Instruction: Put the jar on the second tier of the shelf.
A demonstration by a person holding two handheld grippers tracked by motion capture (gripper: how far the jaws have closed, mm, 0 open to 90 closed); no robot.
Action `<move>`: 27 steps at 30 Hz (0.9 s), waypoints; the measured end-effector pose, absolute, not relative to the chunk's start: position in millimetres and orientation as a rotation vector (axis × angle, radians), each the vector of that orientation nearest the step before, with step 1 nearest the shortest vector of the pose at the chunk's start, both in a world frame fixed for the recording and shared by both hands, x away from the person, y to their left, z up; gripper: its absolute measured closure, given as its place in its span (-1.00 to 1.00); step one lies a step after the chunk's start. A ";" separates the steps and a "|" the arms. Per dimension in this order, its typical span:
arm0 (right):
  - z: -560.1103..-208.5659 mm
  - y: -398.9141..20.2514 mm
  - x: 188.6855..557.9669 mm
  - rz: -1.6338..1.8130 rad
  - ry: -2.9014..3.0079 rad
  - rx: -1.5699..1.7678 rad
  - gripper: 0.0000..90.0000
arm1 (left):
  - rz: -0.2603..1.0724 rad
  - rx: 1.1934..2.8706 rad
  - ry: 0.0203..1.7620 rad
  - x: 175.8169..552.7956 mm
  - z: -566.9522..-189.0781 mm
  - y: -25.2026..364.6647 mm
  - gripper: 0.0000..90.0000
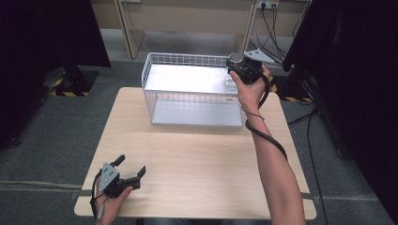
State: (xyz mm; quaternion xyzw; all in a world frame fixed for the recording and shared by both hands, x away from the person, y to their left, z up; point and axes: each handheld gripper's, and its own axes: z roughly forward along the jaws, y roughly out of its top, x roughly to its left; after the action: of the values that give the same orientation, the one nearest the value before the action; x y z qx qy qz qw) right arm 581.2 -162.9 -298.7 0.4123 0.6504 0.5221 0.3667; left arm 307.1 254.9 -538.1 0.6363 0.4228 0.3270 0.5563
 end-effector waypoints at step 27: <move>-310.3 -160.5 599.5 1.324 1.674 1.109 -0.11 | 0.768 1.505 0.996 307.4 -538.1 254.8 -0.89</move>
State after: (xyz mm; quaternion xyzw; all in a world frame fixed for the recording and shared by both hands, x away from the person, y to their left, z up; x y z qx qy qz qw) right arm 599.5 -160.5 -310.3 0.4301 0.6493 0.5136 0.3601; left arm 307.4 254.8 -538.1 0.6375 0.4219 0.3252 0.5566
